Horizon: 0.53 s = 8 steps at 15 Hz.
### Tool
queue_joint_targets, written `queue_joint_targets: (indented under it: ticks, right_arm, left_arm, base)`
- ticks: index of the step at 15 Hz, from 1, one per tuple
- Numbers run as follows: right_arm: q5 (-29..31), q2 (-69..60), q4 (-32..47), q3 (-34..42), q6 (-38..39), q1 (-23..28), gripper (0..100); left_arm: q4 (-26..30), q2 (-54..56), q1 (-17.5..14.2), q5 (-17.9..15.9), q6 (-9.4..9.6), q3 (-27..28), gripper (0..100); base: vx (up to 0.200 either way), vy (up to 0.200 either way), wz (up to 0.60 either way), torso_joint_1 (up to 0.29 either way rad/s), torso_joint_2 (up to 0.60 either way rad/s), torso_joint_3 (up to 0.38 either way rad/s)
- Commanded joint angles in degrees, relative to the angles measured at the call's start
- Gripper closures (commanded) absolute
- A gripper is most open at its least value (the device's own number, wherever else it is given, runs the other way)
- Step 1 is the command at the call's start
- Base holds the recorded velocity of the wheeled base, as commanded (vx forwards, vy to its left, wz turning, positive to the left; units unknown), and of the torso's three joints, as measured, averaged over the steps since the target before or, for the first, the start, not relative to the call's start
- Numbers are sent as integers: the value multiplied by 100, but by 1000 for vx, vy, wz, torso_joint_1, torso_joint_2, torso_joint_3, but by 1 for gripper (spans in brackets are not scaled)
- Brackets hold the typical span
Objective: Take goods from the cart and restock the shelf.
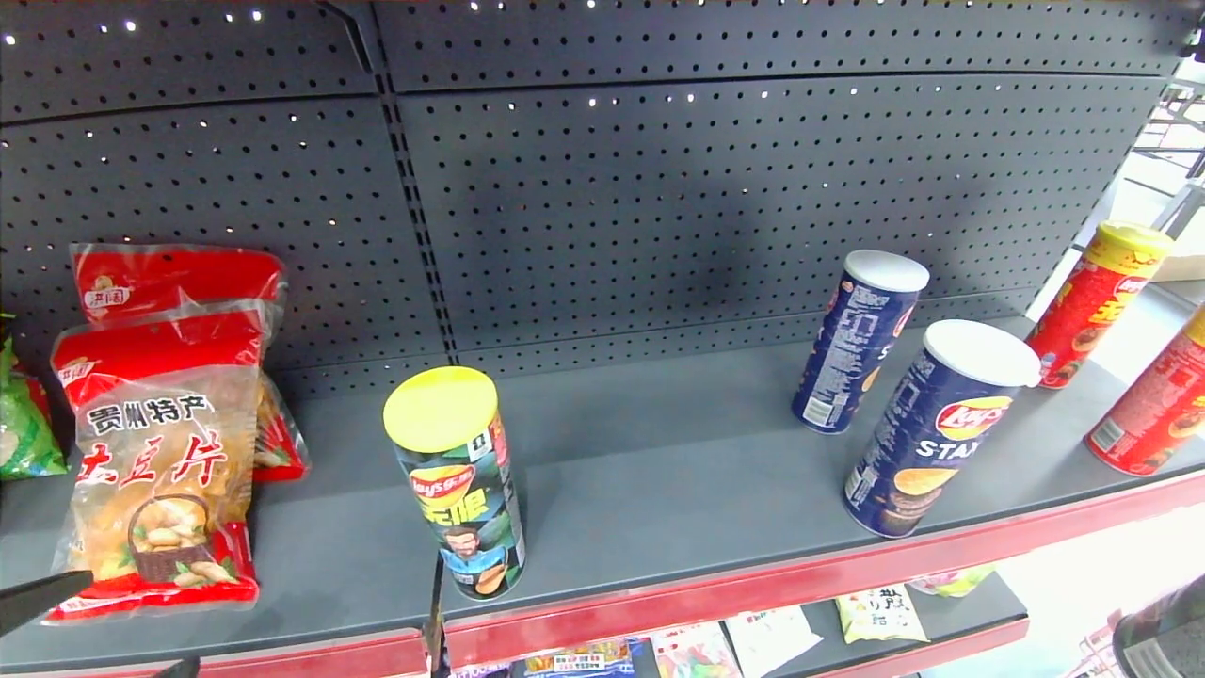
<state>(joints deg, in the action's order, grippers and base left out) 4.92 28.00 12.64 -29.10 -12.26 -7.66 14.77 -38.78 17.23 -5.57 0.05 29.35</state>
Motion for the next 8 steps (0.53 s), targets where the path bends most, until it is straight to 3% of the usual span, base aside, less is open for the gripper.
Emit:
queue_joint_targets:
  ticks: [1, 7, 8]
  right_arm:
    - [-44, -49, 1, 80, -4, -52, 100]
    - [-229, -260, 1, 185, -268, -201, 100]
    - [-229, -243, -16, 168, -268, -254, 100]
  left_arm:
    - [-1, 318, 9, -14, -22, 18, 0]
    - [-159, 397, 0, 30, -14, -18, 0]
    - [-150, 450, 9, 30, -5, -44, 0]
  base:
    - [0, 0, 0, 0, 0, 0]
    - [0, 0, 0, 0, 0, 0]
    - [-200, 0, 0, -2, -2, 2]
